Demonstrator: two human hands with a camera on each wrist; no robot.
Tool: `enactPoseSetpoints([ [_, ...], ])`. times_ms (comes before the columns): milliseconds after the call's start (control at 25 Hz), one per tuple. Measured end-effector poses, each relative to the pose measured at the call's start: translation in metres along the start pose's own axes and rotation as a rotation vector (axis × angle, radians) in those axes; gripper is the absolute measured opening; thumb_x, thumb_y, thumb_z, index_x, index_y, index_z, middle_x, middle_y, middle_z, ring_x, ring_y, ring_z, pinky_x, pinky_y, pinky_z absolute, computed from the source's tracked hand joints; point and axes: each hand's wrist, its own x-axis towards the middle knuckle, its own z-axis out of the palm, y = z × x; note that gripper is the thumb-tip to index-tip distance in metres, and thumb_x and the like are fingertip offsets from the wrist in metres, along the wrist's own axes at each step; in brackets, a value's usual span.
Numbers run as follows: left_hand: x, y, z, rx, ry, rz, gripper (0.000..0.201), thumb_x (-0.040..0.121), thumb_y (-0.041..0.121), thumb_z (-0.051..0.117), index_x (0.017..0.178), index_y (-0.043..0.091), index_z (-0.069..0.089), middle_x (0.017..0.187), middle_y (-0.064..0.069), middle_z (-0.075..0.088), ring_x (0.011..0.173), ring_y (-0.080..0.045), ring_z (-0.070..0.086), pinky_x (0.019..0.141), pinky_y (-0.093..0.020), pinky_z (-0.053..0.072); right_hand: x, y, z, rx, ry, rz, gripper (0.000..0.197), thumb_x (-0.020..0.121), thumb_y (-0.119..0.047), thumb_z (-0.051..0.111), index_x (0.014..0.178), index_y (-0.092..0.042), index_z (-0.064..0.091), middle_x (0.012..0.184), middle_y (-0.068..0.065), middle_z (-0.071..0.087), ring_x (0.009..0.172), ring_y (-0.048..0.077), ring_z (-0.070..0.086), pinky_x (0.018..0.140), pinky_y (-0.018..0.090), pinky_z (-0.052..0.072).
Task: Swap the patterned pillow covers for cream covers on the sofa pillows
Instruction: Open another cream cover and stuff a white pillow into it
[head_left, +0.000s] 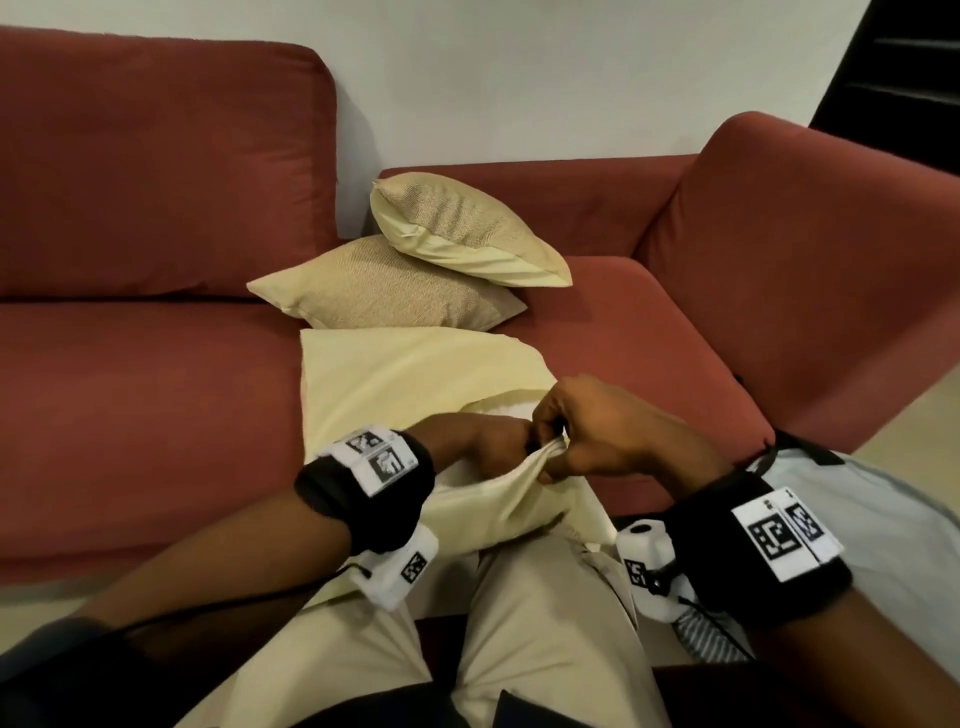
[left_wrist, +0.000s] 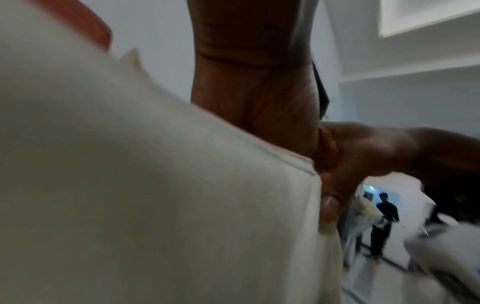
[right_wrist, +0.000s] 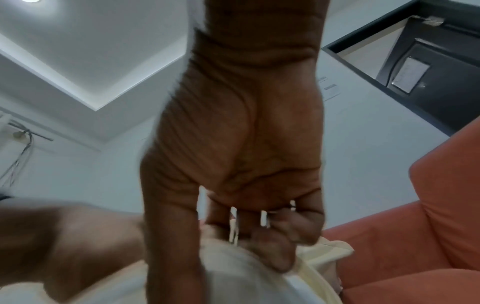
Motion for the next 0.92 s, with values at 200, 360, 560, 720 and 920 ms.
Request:
enactPoseSetpoints([
  [200,-0.03,-0.016,0.023,-0.246,0.492,0.124,0.021,0.092,0.021,0.062,0.11,0.011,0.063,0.096,0.002,0.062,0.081,-0.009,0.056,0.075,-0.022,0.04,0.003,0.039,0.006,-0.068,-0.214,0.311,0.044,0.056,-0.036,0.091,0.054,-0.014,0.053,0.054,-0.005,0.048,0.055,0.016,0.044,0.054,0.03,0.034],
  [360,-0.077,-0.027,0.051,-0.163,0.681,0.185,0.019,0.087,0.032,0.063,0.103,0.021,0.061,0.099,0.009,0.057,0.089,-0.004,0.053,0.078,-0.024,0.046,0.0,0.04,0.006,-0.063,-0.218,0.41,0.04,0.053,-0.034,0.093,0.064,-0.017,0.058,0.064,-0.007,0.055,0.063,0.016,0.051,0.058,0.029,0.04],
  [560,-0.129,-0.059,0.057,0.027,0.632,-0.314,0.034,0.084,0.061,0.057,0.092,0.029,0.049,0.087,0.014,0.053,0.079,-0.009,0.052,0.066,-0.03,0.043,0.01,-0.018,0.025,0.005,0.054,0.011,0.04,0.067,-0.047,0.083,0.096,-0.025,0.065,0.095,-0.009,0.06,0.085,0.009,0.055,0.072,0.023,0.045],
  [720,-0.148,-0.099,0.064,-0.039,0.274,-0.602,0.053,0.085,0.073,0.04,0.094,0.021,0.045,0.096,0.003,0.059,0.082,-0.017,0.054,0.07,-0.034,0.044,0.048,-0.056,0.051,-0.045,-0.101,-0.051,0.026,0.079,-0.037,0.075,0.084,-0.018,0.059,0.078,-0.011,0.056,0.074,0.013,0.052,0.063,0.027,0.039],
  [920,-0.159,-0.111,0.071,-0.135,0.184,-0.576,0.073,0.075,0.083,0.044,0.098,0.016,0.057,0.09,0.001,0.069,0.077,-0.017,0.063,0.072,-0.036,0.053,0.066,-0.071,0.066,-0.241,-0.131,-0.265,0.027,0.078,-0.026,0.07,0.103,-0.023,0.059,0.099,-0.009,0.05,0.092,0.014,0.048,0.079,0.031,0.042],
])
